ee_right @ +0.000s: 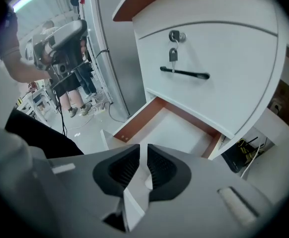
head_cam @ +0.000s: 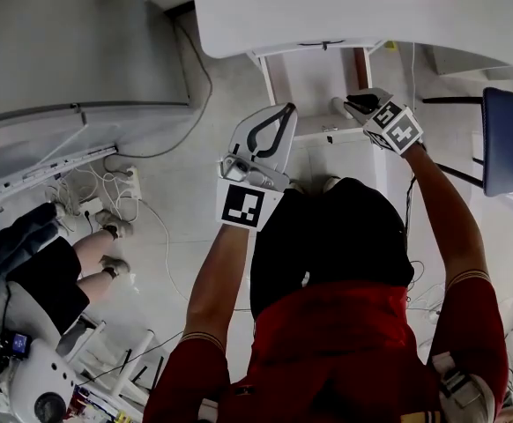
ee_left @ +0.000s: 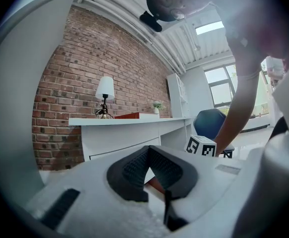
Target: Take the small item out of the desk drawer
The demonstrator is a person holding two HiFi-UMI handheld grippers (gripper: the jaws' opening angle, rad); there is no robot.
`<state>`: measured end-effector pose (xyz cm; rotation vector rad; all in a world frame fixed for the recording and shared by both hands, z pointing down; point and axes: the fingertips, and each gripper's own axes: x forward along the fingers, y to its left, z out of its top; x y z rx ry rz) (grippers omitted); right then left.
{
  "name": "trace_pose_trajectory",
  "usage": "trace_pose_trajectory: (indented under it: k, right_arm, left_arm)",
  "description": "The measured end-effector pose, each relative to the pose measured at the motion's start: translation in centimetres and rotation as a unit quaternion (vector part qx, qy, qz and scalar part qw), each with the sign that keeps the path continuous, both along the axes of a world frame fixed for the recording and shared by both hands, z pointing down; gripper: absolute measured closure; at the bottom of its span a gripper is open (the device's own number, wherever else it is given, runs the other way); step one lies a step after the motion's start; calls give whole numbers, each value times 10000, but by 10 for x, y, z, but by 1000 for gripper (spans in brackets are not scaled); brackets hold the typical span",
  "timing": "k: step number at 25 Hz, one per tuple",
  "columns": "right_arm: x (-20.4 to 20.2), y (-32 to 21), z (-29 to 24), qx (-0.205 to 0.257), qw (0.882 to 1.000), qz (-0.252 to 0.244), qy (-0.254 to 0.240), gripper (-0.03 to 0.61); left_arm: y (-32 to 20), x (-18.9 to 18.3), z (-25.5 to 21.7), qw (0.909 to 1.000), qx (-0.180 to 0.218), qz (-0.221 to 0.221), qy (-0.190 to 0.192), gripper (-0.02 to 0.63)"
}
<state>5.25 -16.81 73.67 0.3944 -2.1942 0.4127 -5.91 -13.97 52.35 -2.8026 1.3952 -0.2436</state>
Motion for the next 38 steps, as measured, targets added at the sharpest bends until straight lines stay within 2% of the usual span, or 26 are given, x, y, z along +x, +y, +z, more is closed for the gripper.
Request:
trace_pose_trajectory:
  k: [6, 13, 28, 38]
  right_arm:
    - [0, -1, 45, -412, 9981, -133, 439, 491]
    - [0, -3, 84, -619, 9931, -368, 929, 466]
    - [15, 11, 144, -1517, 9610, -753, 2185, 425]
    - [30, 19, 171, -1784, 9402, -617, 2835, 411]
  left_arm:
    - [-7, -5, 20, 9999, 89, 47, -72, 607]
    - [-12, -12, 36, 9999, 133, 57, -84, 607]
    - [-16, -26, 57, 9998, 141, 1, -147, 607]
    - [-13, -32, 63, 9997, 104, -17, -236, 608]
